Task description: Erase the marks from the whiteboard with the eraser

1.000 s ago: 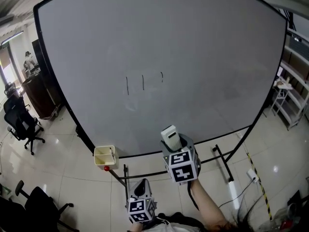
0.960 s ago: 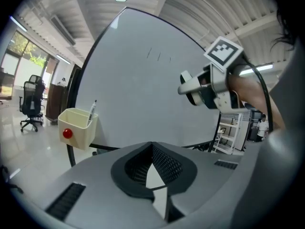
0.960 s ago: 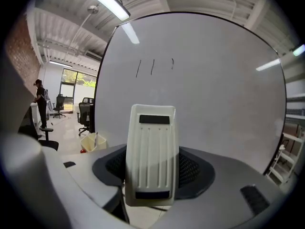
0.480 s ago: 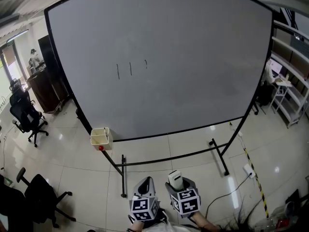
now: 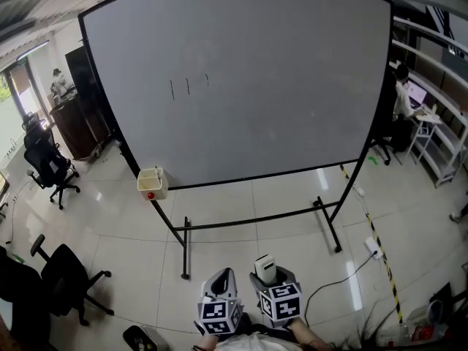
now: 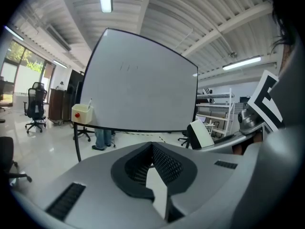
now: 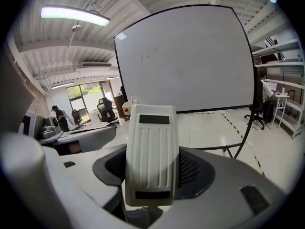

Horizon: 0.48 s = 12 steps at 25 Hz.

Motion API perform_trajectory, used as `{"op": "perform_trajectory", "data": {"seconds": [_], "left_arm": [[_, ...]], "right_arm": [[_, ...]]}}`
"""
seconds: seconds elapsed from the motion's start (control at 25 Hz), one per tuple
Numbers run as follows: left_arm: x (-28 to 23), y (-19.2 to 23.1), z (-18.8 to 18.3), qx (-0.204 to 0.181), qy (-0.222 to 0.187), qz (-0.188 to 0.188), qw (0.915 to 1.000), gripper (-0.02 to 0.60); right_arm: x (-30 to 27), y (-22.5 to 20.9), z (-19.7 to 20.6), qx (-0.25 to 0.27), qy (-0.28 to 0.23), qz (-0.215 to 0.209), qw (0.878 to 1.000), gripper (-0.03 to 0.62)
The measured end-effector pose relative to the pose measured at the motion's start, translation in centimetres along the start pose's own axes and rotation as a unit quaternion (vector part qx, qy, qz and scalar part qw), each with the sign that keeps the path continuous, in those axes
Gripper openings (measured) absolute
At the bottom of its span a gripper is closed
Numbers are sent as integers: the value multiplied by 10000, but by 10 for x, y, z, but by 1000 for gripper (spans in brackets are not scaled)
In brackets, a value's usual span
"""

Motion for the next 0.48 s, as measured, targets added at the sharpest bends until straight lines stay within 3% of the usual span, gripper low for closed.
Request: {"op": "perform_trajectory", "data": {"seconds": [0.48], "left_arm": [[6,-9,-18,30,-88,306,9995,0]], "right_arm": [[8,21,-4,-119,-67,-152,9998,288]]}}
Point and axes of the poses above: the fingertips, and each gripper's own axes: x backward along the fingers, y to its left, z out of its underside, the point moved 4 cm from there along x, backward along the fingers, and after that the axes turned 11 degrees about -y, right-handed, at the moved point
